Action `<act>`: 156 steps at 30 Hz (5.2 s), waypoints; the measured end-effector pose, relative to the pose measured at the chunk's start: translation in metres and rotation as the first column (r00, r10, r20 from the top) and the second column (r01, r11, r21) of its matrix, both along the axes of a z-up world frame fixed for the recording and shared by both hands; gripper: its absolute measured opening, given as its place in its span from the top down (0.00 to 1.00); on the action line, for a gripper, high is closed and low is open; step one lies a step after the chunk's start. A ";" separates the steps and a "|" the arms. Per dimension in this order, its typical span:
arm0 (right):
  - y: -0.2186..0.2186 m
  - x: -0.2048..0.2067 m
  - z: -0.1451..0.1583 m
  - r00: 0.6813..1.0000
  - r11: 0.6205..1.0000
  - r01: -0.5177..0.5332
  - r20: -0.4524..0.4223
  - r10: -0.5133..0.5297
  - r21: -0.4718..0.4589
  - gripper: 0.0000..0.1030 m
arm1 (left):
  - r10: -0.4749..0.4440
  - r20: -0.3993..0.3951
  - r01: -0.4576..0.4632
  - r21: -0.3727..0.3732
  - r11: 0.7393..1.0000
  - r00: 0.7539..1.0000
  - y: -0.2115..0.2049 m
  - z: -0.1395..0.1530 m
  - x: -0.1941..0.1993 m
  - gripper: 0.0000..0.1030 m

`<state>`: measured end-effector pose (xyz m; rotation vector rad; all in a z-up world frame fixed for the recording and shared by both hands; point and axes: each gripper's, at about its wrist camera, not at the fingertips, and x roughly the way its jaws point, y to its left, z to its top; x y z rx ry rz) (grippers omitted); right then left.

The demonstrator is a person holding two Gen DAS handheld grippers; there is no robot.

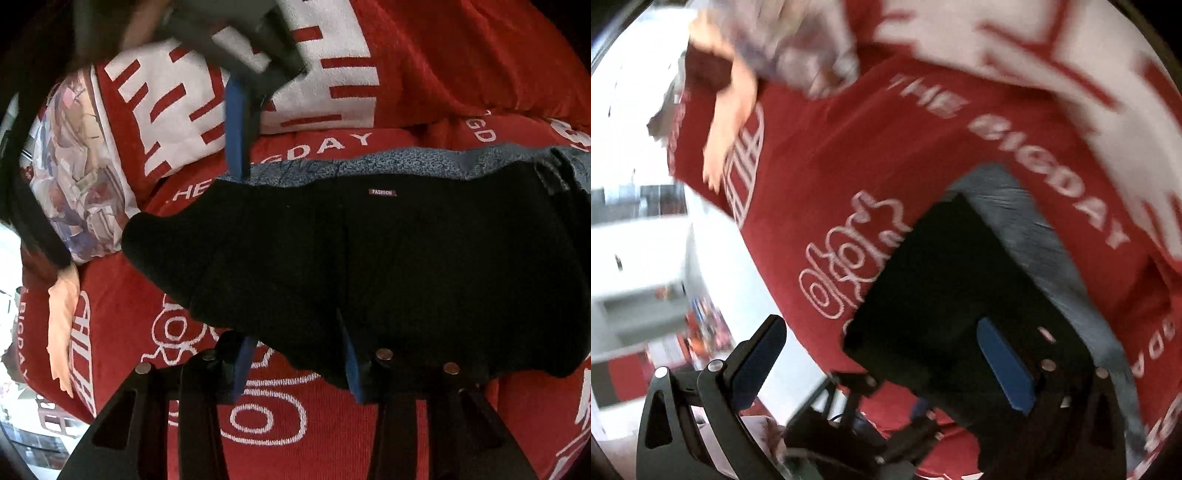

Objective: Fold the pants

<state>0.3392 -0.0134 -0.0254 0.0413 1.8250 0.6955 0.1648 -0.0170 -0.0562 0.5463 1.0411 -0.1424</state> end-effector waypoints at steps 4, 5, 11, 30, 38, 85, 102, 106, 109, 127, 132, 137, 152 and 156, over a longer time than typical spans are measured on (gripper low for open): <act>0.016 -0.003 -0.032 0.997 0.993 -0.052 -0.067 0.045 -0.106 0.29 | -0.009 -0.006 0.009 -0.016 1.000 1.000 0.001 0.001 0.000 0.58; 0.010 -0.002 -0.041 0.996 0.990 -0.039 -0.089 0.027 -0.136 0.55 | -0.010 -0.014 0.010 -0.017 1.000 1.000 0.001 0.001 0.000 0.58; -0.040 -0.010 -0.029 0.990 0.992 0.123 -0.062 -0.123 -0.009 0.80 | -0.077 0.017 0.078 -0.048 0.996 0.997 -0.006 0.020 -0.014 0.58; -0.326 -0.146 0.088 0.739 0.598 0.576 -0.044 -0.672 0.557 0.79 | -0.387 0.069 0.387 -0.330 0.861 0.920 -0.161 0.142 -0.079 0.58; -0.463 -0.232 0.050 0.560 0.435 0.720 -0.082 -0.824 0.541 0.78 | -0.515 -0.033 0.470 -0.360 0.806 0.857 -0.275 0.098 -0.116 0.58; -0.462 -0.304 0.014 0.636 0.636 0.766 0.264 -0.725 -0.097 0.71 | 0.023 -0.359 -0.094 -0.181 0.979 0.933 -0.166 0.024 -0.055 0.05; -0.480 -0.302 0.017 0.588 0.588 0.805 0.242 -0.772 -0.079 0.43 | 0.047 -0.375 -0.113 -0.155 0.981 0.926 -0.161 0.018 -0.042 0.01; -0.482 -0.302 0.016 0.581 0.580 0.811 0.239 -0.778 -0.081 0.42 | 0.044 -0.375 -0.109 -0.153 0.982 0.926 -0.163 0.017 -0.042 0.01; -0.485 -0.301 0.016 0.575 0.576 0.814 0.244 -0.780 -0.077 0.42 | 0.047 -0.372 -0.111 -0.153 0.982 0.927 -0.163 0.016 -0.039 0.01; -0.536 -0.197 -0.005 0.484 0.513 0.857 0.266 -0.834 0.050 0.42 | 0.077 -0.425 -0.186 -0.220 0.958 0.902 -0.185 0.008 0.018 0.01; -0.538 -0.194 -0.018 0.478 0.497 0.866 0.220 -0.850 0.042 0.87 | 0.074 -0.440 -0.189 -0.224 0.956 0.895 -0.186 0.003 0.019 0.01; -0.535 -0.209 -0.025 0.549 0.551 0.832 0.246 -0.799 -0.065 0.96 | 0.062 -0.447 -0.177 -0.219 0.959 0.892 -0.190 -0.002 0.017 0.01; -0.542 -0.264 -0.016 0.542 0.544 0.837 0.208 -0.814 -0.049 0.92 | 0.055 -0.442 -0.161 -0.205 0.965 0.895 -0.195 -0.002 0.015 0.01; -0.543 -0.267 -0.015 0.533 0.536 0.843 0.205 -0.821 -0.045 0.73 | 0.056 -0.439 -0.160 -0.203 0.966 0.897 -0.196 -0.001 0.014 0.01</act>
